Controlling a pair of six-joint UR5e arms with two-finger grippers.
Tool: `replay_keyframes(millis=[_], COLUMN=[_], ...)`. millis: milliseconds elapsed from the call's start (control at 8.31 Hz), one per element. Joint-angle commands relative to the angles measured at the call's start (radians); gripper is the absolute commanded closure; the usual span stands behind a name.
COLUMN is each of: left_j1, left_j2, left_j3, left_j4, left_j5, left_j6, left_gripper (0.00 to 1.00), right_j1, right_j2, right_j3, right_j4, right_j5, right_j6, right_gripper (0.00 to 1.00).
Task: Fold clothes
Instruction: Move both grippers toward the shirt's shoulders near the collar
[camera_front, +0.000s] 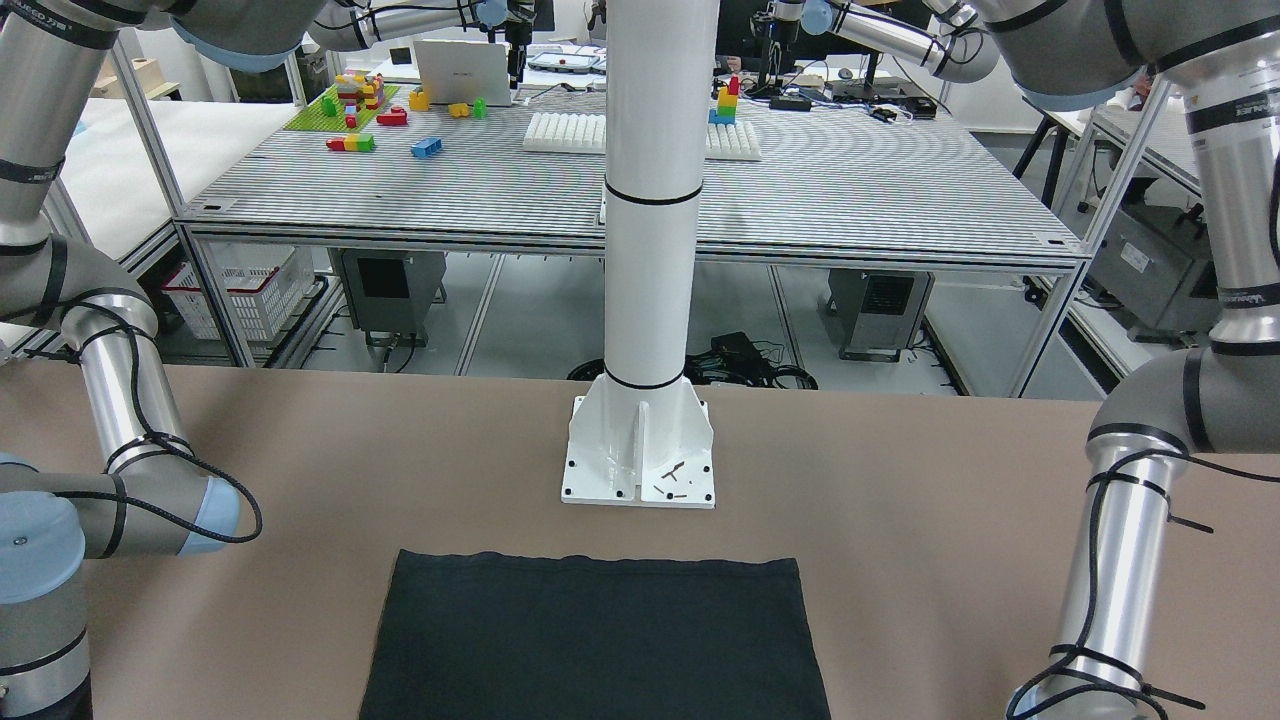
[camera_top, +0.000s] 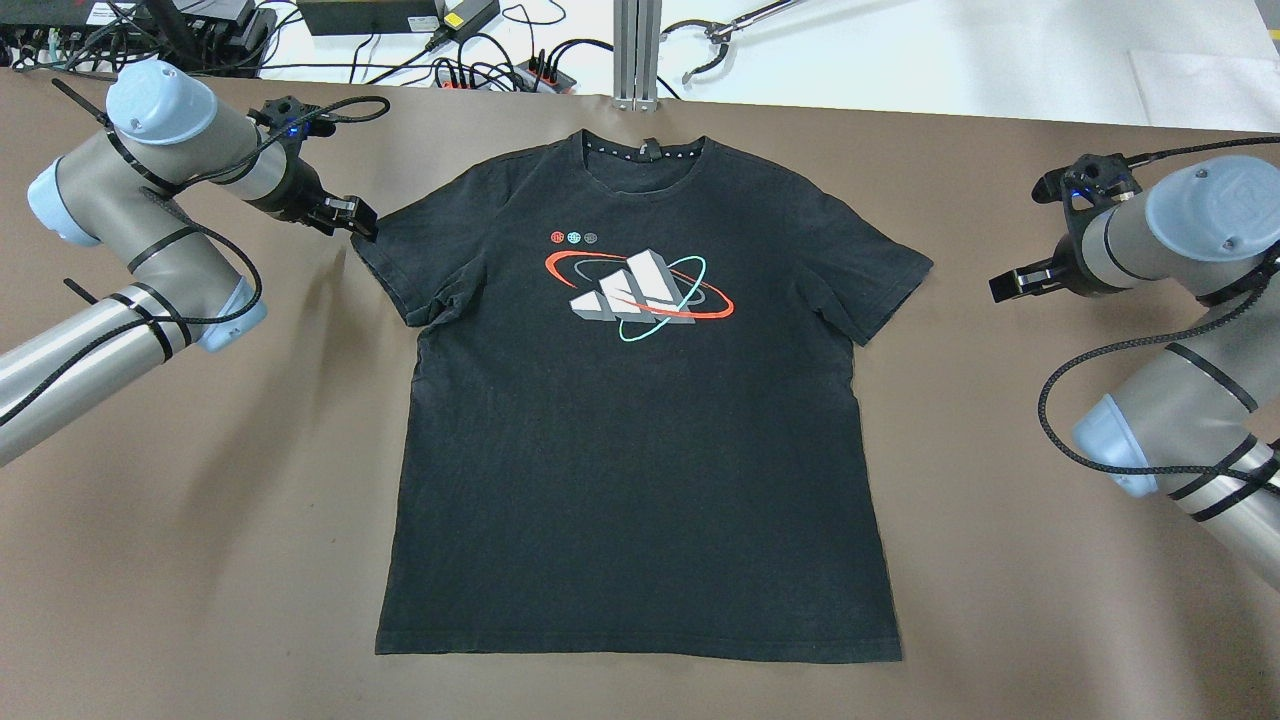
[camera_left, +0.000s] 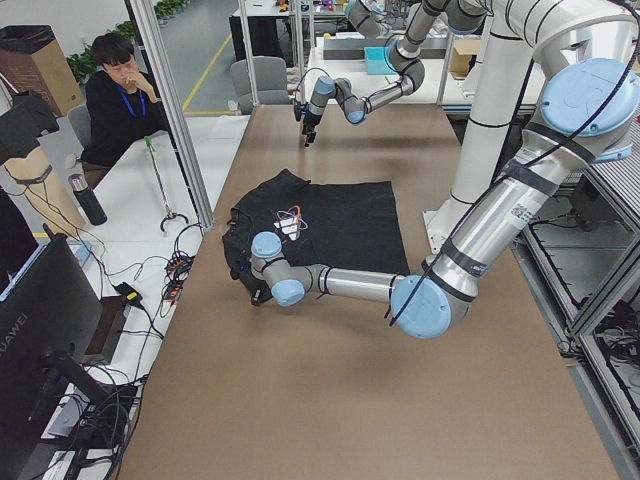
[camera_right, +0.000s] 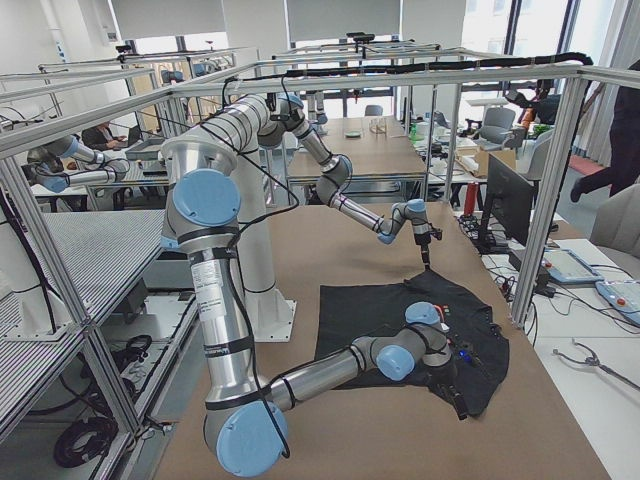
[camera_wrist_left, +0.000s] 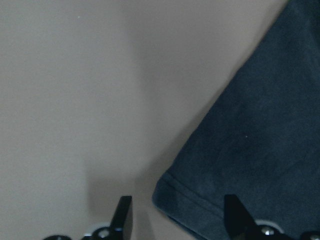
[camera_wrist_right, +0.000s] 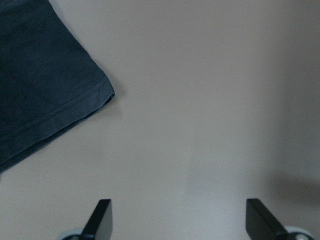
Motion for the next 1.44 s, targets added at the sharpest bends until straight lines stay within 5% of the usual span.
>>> replay_keyframes(millis=[0, 1083, 1323], left_j1=[0.010, 0.030, 0.025], left_j2=[-0.021, -0.026, -0.031], left_j3=[0.042, 0.056, 0.051], left_j4=[0.000, -0.002, -0.003], left_j5=[0.020, 0.031, 0.031], left_j6=[0.000, 0.002, -0.003], left_gripper=[0.34, 0.59, 0.90], right_j1=[-0.006, -0.008, -0.008], right_j2=[0.001, 0.001, 0.003], right_j3=[-0.007, -0.008, -0.007], right_j4=[0.000, 0.000, 0.000], right_j5=[0.000, -0.002, -0.002], right_j6=[0.000, -0.002, 0.000], right_gripper=[0.06, 0.06, 0.06])
